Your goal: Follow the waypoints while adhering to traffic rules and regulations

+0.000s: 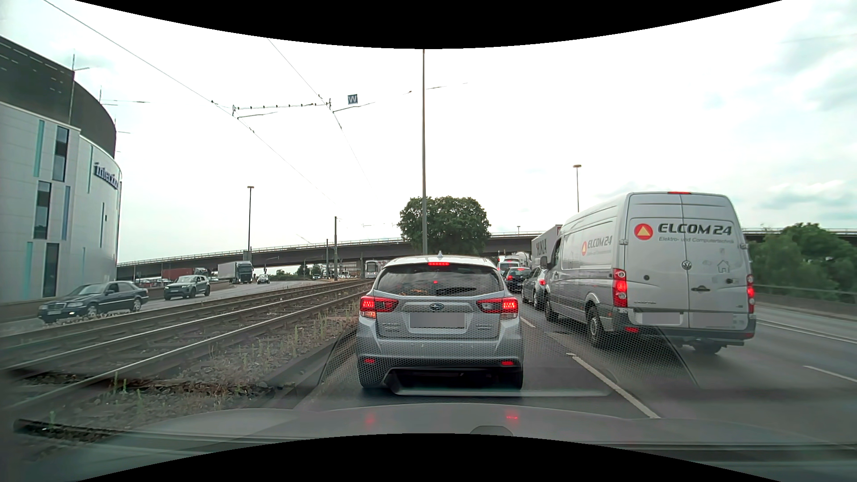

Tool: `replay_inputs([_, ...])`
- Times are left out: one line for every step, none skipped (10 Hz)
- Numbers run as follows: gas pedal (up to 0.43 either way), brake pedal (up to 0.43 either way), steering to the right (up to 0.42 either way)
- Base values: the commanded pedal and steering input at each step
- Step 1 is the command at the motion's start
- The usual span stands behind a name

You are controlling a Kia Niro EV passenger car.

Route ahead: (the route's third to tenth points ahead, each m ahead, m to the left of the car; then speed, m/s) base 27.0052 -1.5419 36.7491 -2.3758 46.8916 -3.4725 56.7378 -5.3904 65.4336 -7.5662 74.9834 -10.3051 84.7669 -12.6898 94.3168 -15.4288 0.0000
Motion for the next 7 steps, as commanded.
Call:
replay_inputs([0.000,0.232,-0.007])
replay_inputs([0.000,0.232,-0.008])
replay_inputs([0.000,0.232,-0.008])
replay_inputs([0.000,0.232,-0.008])
replay_inputs([0.000,0.232,-0.008])
replay_inputs([0.000,0.232,-0.007])
replay_inputs([0.000,0.232,-0.007])
